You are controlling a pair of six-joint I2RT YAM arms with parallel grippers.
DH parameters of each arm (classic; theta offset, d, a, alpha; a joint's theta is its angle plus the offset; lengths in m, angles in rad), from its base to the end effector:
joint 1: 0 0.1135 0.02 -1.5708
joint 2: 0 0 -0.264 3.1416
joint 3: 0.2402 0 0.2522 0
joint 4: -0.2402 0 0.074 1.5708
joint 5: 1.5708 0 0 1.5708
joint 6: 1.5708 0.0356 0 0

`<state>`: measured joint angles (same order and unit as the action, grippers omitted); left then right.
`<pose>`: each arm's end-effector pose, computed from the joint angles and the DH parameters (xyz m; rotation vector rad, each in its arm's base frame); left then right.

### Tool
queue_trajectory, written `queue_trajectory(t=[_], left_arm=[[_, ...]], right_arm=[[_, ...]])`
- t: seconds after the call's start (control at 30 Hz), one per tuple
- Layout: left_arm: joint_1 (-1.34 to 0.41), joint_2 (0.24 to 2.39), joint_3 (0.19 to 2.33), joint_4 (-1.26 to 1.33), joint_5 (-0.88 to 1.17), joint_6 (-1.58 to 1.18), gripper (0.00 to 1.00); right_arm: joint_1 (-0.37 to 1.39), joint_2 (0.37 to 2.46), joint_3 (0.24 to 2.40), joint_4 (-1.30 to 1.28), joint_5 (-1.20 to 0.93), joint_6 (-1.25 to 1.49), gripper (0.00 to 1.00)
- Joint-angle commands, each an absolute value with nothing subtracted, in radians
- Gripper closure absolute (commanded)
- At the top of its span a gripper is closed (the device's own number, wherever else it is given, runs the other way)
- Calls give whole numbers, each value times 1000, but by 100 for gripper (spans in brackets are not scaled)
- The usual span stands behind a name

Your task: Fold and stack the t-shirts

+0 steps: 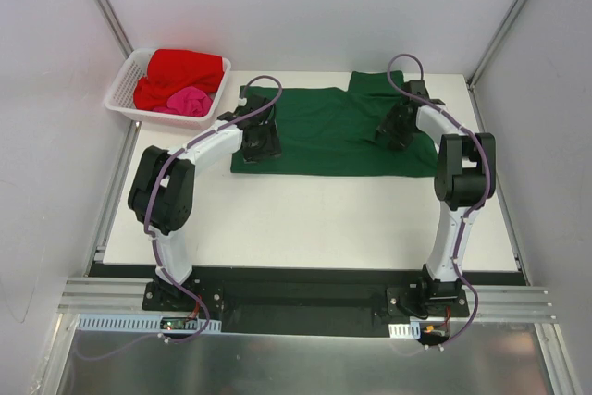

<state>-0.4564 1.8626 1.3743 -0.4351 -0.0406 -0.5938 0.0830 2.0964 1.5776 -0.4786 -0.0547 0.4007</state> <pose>0.3655 -0.1779 0.2170 -0.1913 2.5282 -0.3819 0.4526 0.0396 0.1805 0.3885 2.5571 0.2513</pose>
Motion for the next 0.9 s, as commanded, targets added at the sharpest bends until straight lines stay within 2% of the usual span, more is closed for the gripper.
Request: queue_trajectory(t=[0.0,0.2,0.57,0.67,0.77,0.8,0.87], left_arm=[[-446,1822,1364,-431,-31,-614,42],[-446,1842,1364,-428,-17,-626,42],[-437,1829,1345,-428,-23,-617,43],[-433,1827,1339,-428,-17,-615,43],[-431,1822,1336,-426,-17,-614,42],[-430,1819,1335,-428,-17,-614,42],[-426,1816,1333,-428,-17,-612,42]], right_arm=[[98,2085,1634,-463,-26,397,45],[109,2066,1643,-468,-6,357,40],[110,2146,1689,-495,-6,365,42],[112,2155,1697,-494,-9,371,48],[112,2155,1704,-489,-20,374,59],[115,2155,1704,-489,-17,376,70],[118,2146,1703,-485,-14,385,81]])
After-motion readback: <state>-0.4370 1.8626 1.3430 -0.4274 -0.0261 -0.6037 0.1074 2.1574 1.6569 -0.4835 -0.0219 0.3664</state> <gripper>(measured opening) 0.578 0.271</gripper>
